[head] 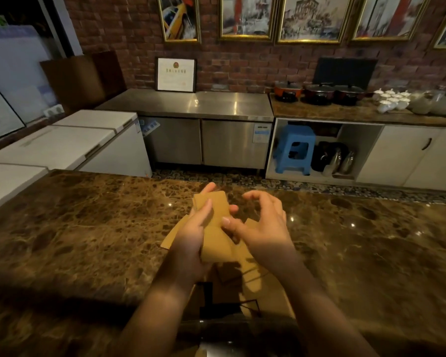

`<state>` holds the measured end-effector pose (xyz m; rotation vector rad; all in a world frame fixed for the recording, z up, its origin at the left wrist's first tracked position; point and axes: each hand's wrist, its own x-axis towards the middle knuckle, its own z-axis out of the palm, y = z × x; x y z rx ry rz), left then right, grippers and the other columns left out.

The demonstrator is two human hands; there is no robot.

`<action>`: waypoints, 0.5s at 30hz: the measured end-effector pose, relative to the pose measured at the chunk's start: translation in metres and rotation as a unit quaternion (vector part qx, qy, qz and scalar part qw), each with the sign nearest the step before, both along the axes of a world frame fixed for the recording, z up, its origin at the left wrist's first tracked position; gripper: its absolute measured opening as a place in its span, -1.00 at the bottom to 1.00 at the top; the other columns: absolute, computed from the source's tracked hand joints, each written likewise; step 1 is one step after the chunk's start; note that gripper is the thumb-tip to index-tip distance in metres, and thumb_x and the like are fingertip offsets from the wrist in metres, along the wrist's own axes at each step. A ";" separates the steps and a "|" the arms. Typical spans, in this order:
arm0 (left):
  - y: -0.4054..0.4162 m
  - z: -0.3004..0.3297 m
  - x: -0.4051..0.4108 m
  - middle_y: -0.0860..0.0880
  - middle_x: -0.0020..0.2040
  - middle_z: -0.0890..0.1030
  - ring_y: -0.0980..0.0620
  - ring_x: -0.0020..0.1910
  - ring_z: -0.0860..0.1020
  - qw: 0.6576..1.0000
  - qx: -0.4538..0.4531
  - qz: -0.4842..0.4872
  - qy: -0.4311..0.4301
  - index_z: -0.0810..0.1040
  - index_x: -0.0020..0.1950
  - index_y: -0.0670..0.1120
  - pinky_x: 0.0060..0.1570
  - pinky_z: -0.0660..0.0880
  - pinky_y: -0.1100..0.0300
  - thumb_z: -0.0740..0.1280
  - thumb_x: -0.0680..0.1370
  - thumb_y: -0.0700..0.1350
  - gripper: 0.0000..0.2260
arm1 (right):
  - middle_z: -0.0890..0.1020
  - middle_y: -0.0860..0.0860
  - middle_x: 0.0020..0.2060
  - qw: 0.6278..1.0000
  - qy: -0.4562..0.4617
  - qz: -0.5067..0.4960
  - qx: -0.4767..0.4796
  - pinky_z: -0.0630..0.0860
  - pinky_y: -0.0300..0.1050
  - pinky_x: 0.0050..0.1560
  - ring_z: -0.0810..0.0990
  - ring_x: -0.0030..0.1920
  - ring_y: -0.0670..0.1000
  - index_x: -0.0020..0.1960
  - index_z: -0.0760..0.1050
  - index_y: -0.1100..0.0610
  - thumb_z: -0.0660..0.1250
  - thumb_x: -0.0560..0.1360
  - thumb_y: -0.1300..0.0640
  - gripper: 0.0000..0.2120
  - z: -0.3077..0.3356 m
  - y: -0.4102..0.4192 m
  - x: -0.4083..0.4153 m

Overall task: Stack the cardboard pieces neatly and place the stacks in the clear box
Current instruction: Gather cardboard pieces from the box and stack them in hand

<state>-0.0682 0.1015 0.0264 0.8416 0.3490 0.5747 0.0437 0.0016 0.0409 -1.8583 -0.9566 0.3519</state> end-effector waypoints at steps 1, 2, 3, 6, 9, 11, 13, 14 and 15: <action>0.008 -0.004 -0.004 -0.19 0.03 0.65 -0.12 -0.20 0.62 0.999 -0.037 0.015 -0.006 0.54 0.33 0.18 -0.29 0.58 0.02 0.26 0.57 0.05 -0.68 | 0.38 -0.17 0.24 0.999 0.047 0.008 0.003 0.36 -0.15 0.13 0.36 0.25 -0.12 0.19 0.34 -0.27 0.47 0.41 -0.19 -0.56 -0.002 -0.001 0.009; 0.017 -0.007 -0.010 -0.19 -0.01 0.63 -0.10 -0.23 0.60 0.997 -0.072 0.033 -0.009 0.55 0.32 0.13 -0.33 0.56 0.04 0.25 0.60 0.02 -0.70 | 0.47 -0.15 0.23 0.996 0.093 0.010 0.010 0.45 -0.20 0.06 0.47 0.19 -0.12 0.19 0.38 -0.23 0.44 0.45 -0.16 -0.63 -0.005 -0.002 0.021; 0.029 -0.011 -0.016 -0.18 -0.04 0.62 -0.09 -0.24 0.59 0.994 -0.100 0.051 -0.005 0.56 0.31 0.09 -0.35 0.55 0.07 0.23 0.62 0.00 -0.72 | 0.55 -0.11 0.20 0.992 0.123 0.002 0.009 0.51 -0.25 -0.04 0.55 0.10 -0.14 0.18 0.42 -0.20 0.42 0.49 -0.12 -0.70 -0.009 -0.004 0.035; 0.058 -0.018 -0.034 -0.18 -0.03 0.60 -0.08 -0.24 0.59 0.986 -0.142 0.091 0.015 0.54 0.26 0.04 -0.37 0.53 0.10 0.23 0.62 -0.04 -0.76 | 0.62 0.01 0.12 0.989 0.105 -0.012 -0.103 0.51 -0.33 -0.25 0.59 -0.04 -0.13 0.14 0.48 -0.07 0.40 0.54 0.00 -0.80 -0.032 -0.006 0.070; 0.070 -0.024 -0.039 -0.18 -0.06 0.63 -0.08 -0.24 0.61 0.982 -0.160 0.102 0.011 0.54 0.23 0.06 -0.35 0.52 0.11 0.26 0.59 -0.04 -0.78 | 0.62 0.03 0.15 0.962 0.063 0.022 -0.265 0.60 -0.14 -0.02 0.62 0.05 -0.01 0.28 0.48 0.04 0.43 0.49 -0.12 -0.56 -0.059 0.007 0.073; 0.069 -0.027 -0.034 -0.18 -0.06 0.63 -0.08 -0.22 0.60 0.982 -0.168 0.089 0.007 0.54 0.21 0.06 -0.32 0.52 0.09 0.26 0.58 -0.04 -0.78 | 0.57 0.05 0.28 0.939 0.026 0.062 -0.338 0.54 -0.01 0.19 0.56 0.22 0.06 0.41 0.41 0.07 0.51 0.38 -0.21 -0.29 -0.068 0.021 0.064; 0.066 -0.030 -0.029 -0.19 -0.03 0.63 -0.09 -0.21 0.59 0.982 -0.171 0.082 0.011 0.55 0.23 0.04 -0.32 0.53 0.08 0.25 0.61 -0.05 -0.78 | 0.49 0.03 0.37 0.902 -0.039 0.130 -0.410 0.44 0.09 0.33 0.44 0.34 0.11 0.46 0.35 0.01 0.57 0.25 -0.26 -0.12 -0.074 0.034 0.051; 0.064 -0.032 -0.027 -0.19 -0.03 0.63 -0.09 -0.21 0.59 0.982 -0.172 0.081 0.014 0.54 0.25 0.03 -0.33 0.53 0.08 0.24 0.62 -0.05 -0.77 | 0.46 0.03 0.39 0.877 -0.087 0.157 -0.446 0.37 0.14 0.36 0.38 0.38 0.13 0.45 0.34 -0.03 0.58 0.21 -0.27 -0.09 -0.076 0.039 0.045; 0.063 -0.034 -0.026 -0.19 -0.03 0.63 -0.10 -0.22 0.59 0.982 -0.173 0.081 0.016 0.53 0.27 0.03 -0.34 0.54 0.08 0.23 0.62 -0.04 -0.77 | 0.43 0.03 0.39 0.852 -0.135 0.175 -0.475 0.30 0.17 0.37 0.33 0.39 0.15 0.45 0.32 -0.05 0.58 0.19 -0.28 -0.08 -0.077 0.042 0.040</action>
